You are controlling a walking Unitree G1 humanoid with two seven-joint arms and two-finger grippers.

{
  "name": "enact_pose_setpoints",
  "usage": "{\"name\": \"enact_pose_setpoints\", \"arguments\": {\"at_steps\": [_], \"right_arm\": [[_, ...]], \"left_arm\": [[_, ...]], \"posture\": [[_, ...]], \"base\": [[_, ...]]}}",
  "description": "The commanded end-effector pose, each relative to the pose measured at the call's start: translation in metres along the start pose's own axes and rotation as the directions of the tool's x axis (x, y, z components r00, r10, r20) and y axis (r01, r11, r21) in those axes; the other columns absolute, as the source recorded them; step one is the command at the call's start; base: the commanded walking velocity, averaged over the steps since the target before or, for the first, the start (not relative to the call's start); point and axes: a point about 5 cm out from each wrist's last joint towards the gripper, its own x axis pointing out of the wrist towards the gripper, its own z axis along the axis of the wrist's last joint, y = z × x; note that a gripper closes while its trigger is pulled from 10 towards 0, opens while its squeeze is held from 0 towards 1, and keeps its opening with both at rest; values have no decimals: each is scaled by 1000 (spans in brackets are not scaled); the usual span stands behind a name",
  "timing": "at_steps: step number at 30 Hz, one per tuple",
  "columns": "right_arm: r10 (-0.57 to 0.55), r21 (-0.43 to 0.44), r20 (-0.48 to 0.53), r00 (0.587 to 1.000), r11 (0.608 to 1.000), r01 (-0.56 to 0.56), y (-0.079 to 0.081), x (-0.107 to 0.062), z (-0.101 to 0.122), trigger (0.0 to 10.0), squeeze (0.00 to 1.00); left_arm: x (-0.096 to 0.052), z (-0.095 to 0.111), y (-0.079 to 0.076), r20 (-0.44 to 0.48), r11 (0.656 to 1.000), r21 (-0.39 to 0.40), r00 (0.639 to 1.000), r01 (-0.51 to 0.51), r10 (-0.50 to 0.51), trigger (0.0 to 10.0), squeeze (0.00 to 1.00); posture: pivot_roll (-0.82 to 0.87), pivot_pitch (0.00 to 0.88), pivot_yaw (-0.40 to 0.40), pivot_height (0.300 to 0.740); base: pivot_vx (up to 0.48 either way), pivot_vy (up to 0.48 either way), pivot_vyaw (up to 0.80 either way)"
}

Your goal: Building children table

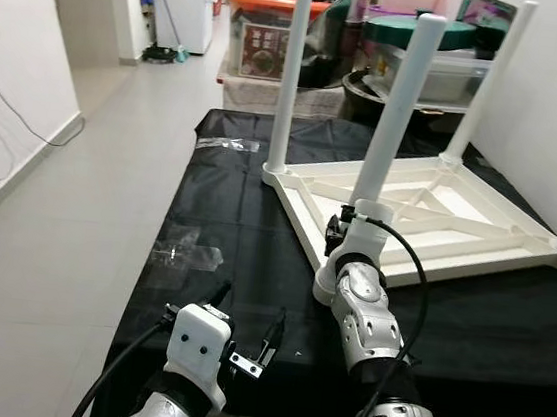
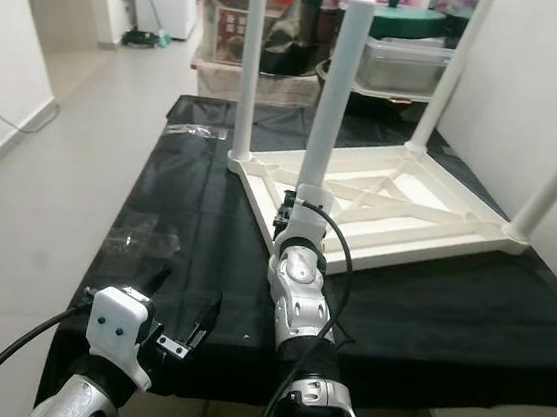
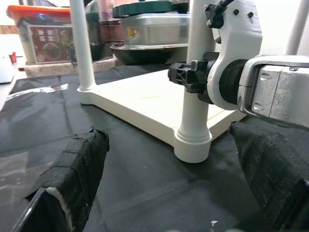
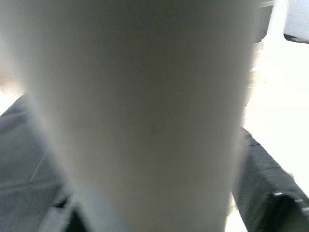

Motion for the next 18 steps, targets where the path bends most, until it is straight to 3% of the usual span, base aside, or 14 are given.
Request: {"name": "enact_pose_setpoints", "arguments": {"at_steps": [1, 7, 8, 10, 11, 12, 13, 14, 15, 16, 18], "right_arm": [[47, 16, 47, 998, 999, -48, 9, 2, 9, 10000, 0], [213, 66, 105, 971, 973, -221, 11, 4, 19, 10000, 0], [343, 118, 92, 935, 929, -352, 13, 6, 20, 10000, 0], [343, 118, 92, 935, 929, -352, 13, 6, 20, 10000, 0], [497, 134, 74, 865, 854, -502, 16, 6, 20, 10000, 0], [497, 134, 74, 865, 854, -502, 16, 6, 20, 10000, 0], [651, 151, 49, 757, 745, -650, 19, 2, 18, 10000, 0], [810, 143, 4, 586, 580, -802, 23, -6, 14, 10000, 0], [810, 143, 4, 586, 580, -802, 23, -6, 14, 10000, 0], [892, 139, -40, 451, 452, -881, 25, -12, 10, 10000, 0], [892, 139, -40, 451, 452, -881, 25, -12, 10, 10000, 0]], "left_arm": [[-1, -3, 1, -11, 1000, 5, 1000, -2, 2, 10000, 0], [-1, -4, -1, -11, 1000, 6, 1000, 2, -2, 10000, 0], [0, -4, -1, -7, 1000, 2, 1000, -2, 2, 10000, 0], [0, -4, -1, -7, 1000, 2, 1000, -2, 2, 10000, 0], [0, -4, -2, -5, 1000, 1, 1000, 1, -1, 10000, 0], [0, -4, -2, -5, 1000, 1, 1000, 1, -1, 10000, 0], [1, -3, -2, -4, 1000, 1, 1000, 3, -3, 10000, 0], [1, -3, -2, -4, 1000, 2, 1000, 3, -3, 10000, 0], [1, -3, -2, -4, 1000, 2, 1000, 3, -3, 10000, 0], [1, -4, -2, -4, 1000, 3, 1000, 4, -4, 10000, 0], [1, -4, -2, -4, 1000, 3, 1000, 4, -4, 10000, 0]], "posture": [[85, 0, -27, 740], [62, 0, -33, 740], [62, 0, -33, 740], [62, 0, -33, 740], [62, 0, -33, 740], [62, 0, -33, 740], [62, 0, -33, 740], [47, 0, -25, 740], [47, 0, -25, 740], [56, 0, -35, 740], [56, 0, -35, 740]], "base": [[0, 0, 0], [0, 0, 0], [0, 0, 0], [0, 0, 0], [0, 0, 0], [0, 0, 0], [0, 0, 0], [0, 0, 0], [0, 0, 0], [0, 0, 0], [0, 0, 0]]}}
